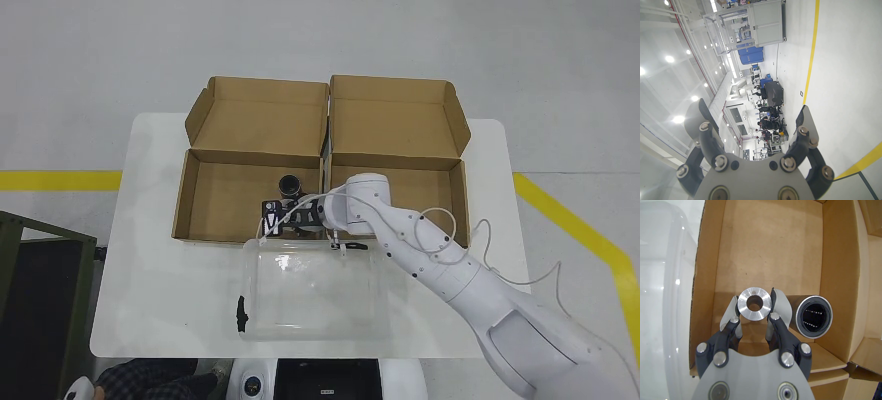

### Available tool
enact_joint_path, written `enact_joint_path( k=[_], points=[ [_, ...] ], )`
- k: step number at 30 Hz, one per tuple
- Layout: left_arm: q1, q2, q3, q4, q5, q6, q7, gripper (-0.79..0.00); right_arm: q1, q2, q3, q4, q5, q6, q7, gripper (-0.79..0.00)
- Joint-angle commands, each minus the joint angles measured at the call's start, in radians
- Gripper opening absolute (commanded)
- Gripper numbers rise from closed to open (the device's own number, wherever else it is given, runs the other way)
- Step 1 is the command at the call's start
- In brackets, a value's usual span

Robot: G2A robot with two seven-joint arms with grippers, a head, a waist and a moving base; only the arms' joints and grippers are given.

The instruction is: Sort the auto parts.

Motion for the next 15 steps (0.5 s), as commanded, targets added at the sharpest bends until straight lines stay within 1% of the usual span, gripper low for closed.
enact_joint_path(
  k=[1,7,11,15],
  points=[
    [0.000,0.000,0.000,0.000,0.000,0.000,0.000,0.000,0.001,-0.003,0.000,0.006,-0.001,-0.001,0.000,-0.576],
    [0.000,0.000,0.000,0.000,0.000,0.000,0.000,0.000,0.003,-0.010,-0.001,0.023,-0.008,-0.007,-0.004,-0.526],
    [0.000,0.000,0.000,0.000,0.000,0.000,0.000,0.000,0.003,-0.015,0.002,0.030,-0.009,-0.008,-0.004,-0.474],
    [0.000,0.000,0.000,0.000,0.000,0.000,0.000,0.000,0.005,-0.017,0.008,0.024,-0.010,-0.014,-0.006,-0.477]
  ],
)
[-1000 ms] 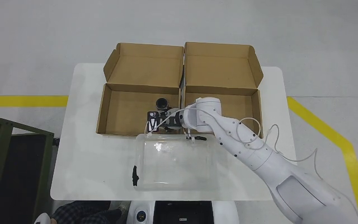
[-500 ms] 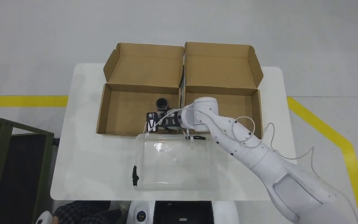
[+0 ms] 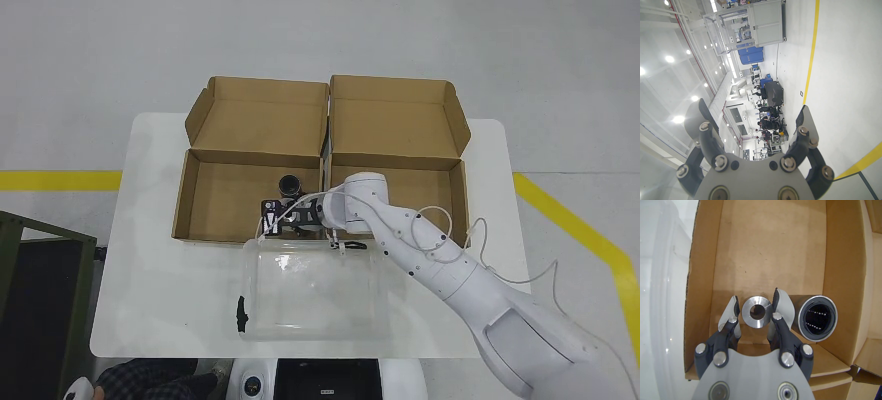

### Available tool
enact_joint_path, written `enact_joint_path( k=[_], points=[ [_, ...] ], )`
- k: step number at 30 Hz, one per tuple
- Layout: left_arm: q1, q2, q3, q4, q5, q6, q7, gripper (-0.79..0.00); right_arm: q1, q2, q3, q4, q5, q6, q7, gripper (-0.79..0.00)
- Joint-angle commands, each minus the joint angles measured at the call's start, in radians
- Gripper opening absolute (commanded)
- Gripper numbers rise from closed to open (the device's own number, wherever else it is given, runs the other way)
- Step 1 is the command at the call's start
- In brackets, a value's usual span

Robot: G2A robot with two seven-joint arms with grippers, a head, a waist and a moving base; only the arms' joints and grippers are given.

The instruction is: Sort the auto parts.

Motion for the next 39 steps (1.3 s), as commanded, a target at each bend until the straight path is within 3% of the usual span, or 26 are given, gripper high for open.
enact_joint_path(
  k=[1,12,23,39],
  points=[
    [0.000,0.000,0.000,0.000,0.000,0.000,0.000,0.000,0.000,-0.001,0.006,-0.007,0.002,-0.002,-0.005,-0.477],
    [0.000,0.000,0.000,0.000,0.000,0.000,0.000,0.000,-0.024,0.015,0.071,-0.100,0.013,-0.016,-0.019,-0.477],
    [0.000,0.000,0.000,0.000,0.000,0.000,0.000,0.000,-0.124,0.057,0.196,-0.247,0.062,-0.023,-0.037,-0.471],
    [0.000,0.000,0.000,0.000,0.000,0.000,0.000,0.000,-0.470,0.159,0.491,-0.571,0.047,-0.061,-0.096,-0.456]
  ],
)
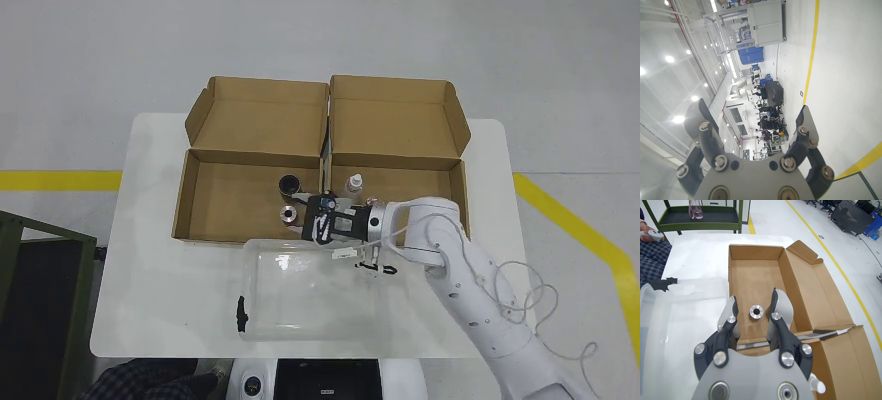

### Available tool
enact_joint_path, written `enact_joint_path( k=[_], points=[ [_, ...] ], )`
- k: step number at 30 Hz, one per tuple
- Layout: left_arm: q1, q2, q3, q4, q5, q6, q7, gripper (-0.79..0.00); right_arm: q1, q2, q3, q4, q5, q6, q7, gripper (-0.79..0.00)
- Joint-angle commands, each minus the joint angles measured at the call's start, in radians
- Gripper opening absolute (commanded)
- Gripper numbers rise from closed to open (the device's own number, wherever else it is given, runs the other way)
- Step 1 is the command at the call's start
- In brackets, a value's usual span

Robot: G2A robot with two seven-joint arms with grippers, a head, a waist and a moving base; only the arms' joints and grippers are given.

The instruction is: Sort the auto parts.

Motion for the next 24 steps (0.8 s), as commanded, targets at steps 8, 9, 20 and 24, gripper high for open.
enact_joint_path(
  k=[8,9,20,24],
  points=[
    [0.000,0.000,0.000,0.000,0.000,0.000,0.000,0.000,-0.215,0.054,0.229,-0.132,-0.062,-0.026,-0.101,-0.443],
    [0.000,0.000,0.000,0.000,0.000,0.000,0.000,0.000,-0.238,0.059,0.254,-0.143,-0.068,-0.025,-0.115,-0.437],
    [0.000,0.000,0.000,0.000,0.000,0.000,0.000,0.000,-0.428,0.098,0.475,-0.216,-0.174,-0.012,-0.315,-0.425],
    [0.000,0.000,0.000,0.000,0.000,0.000,0.000,0.000,-0.506,0.110,0.547,-0.228,-0.229,-0.004,-0.415,-0.419]
  ],
)
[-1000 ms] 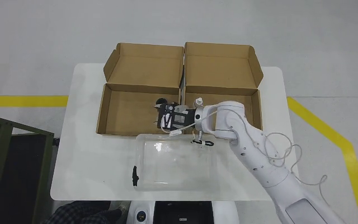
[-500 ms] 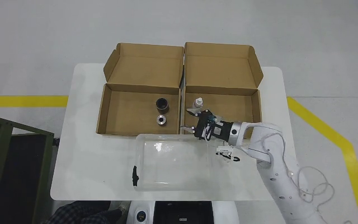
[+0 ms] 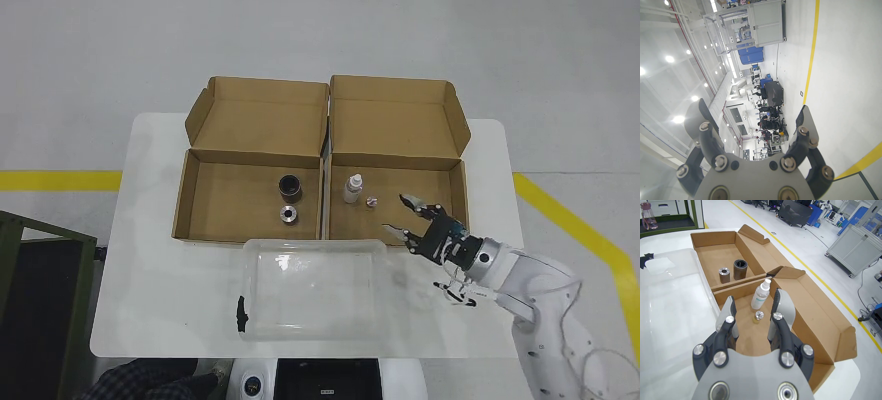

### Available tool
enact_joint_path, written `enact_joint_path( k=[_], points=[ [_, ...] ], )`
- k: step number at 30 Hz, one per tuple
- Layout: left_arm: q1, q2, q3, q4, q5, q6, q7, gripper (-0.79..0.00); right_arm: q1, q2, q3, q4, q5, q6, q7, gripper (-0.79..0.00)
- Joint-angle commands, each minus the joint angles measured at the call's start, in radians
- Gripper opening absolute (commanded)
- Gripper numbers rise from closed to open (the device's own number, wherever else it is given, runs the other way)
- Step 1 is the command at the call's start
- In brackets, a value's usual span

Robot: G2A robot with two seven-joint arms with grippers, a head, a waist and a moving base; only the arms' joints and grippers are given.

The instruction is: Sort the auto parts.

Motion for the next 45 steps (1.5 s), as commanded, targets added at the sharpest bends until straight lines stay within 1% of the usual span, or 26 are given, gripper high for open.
enact_joint_path(
  k=[1,6,8,10,12,14,19,21,29,32,45],
  points=[
    [0.000,0.000,0.000,0.000,0.000,0.000,0.000,0.000,-0.039,0.005,0.034,-0.006,-0.026,0.007,-0.053,-0.416],
    [0.000,0.000,0.000,0.000,0.000,0.000,0.000,0.000,-0.127,0.017,0.118,-0.007,-0.080,0.039,-0.173,-0.394],
    [0.000,0.000,0.000,0.000,0.000,0.000,0.000,0.000,-0.157,0.020,0.149,0.001,-0.093,0.054,-0.214,-0.317],
    [0.000,0.000,0.000,0.000,0.000,0.000,0.000,0.000,-0.183,0.024,0.180,0.008,-0.102,0.069,-0.246,-0.265],
    [0.000,0.000,0.000,0.000,0.000,0.000,0.000,0.000,-0.206,0.026,0.208,0.017,-0.104,0.083,-0.273,-0.154],
    [0.000,0.000,0.000,0.000,0.000,0.000,0.000,0.000,-0.225,0.029,0.235,0.026,-0.104,0.094,-0.294,-0.065],
    [0.000,0.000,0.000,0.000,0.000,0.000,0.000,0.000,-0.258,0.034,0.283,0.042,-0.092,0.113,-0.326,-0.012],
    [0.000,0.000,0.000,0.000,0.000,0.000,0.000,0.000,-0.268,0.036,0.298,0.045,-0.086,0.117,-0.336,0.000],
    [0.000,0.000,0.000,0.000,0.000,0.000,0.000,0.000,-0.302,0.042,0.338,0.063,-0.063,0.120,-0.351,0.000],
    [0.000,0.000,0.000,0.000,0.000,0.000,0.000,0.000,-0.306,0.046,0.344,0.068,-0.068,0.094,-0.362,0.000],
    [0.000,0.000,0.000,0.000,0.000,0.000,0.000,0.000,-0.305,0.047,0.344,0.069,-0.069,0.092,-0.364,0.000]
  ],
)
